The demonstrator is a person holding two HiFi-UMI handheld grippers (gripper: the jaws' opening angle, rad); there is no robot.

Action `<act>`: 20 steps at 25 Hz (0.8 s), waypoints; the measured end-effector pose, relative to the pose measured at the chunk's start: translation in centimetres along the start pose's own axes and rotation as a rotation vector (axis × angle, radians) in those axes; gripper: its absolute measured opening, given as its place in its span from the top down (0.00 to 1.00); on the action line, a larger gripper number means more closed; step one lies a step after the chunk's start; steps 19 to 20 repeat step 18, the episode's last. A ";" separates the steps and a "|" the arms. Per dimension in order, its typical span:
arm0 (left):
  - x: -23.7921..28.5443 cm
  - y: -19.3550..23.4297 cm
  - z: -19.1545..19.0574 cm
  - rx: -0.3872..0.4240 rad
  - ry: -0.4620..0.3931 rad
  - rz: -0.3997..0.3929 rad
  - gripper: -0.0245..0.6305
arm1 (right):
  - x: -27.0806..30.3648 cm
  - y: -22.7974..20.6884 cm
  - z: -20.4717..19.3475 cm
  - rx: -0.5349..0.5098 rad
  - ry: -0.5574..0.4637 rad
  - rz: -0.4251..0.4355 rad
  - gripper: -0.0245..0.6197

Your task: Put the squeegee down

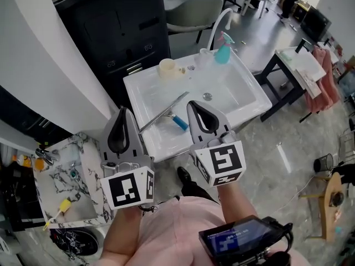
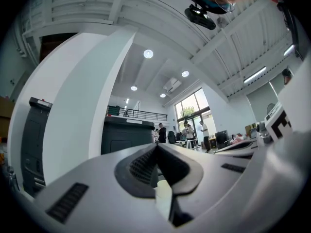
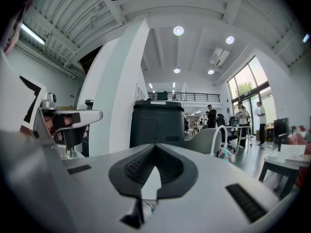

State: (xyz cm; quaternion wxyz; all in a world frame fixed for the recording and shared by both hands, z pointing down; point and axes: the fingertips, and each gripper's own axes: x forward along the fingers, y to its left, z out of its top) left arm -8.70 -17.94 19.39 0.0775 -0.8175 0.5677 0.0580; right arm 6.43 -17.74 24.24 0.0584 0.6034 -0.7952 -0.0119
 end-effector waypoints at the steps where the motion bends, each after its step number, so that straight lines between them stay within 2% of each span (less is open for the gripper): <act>1: 0.0 0.0 0.0 -0.001 0.000 0.000 0.95 | 0.0 0.1 0.0 -0.001 0.000 0.002 0.96; 20: 0.0 -0.5 -0.1 -0.002 0.000 -0.004 0.95 | -0.1 -0.3 0.1 -0.001 0.000 0.001 0.96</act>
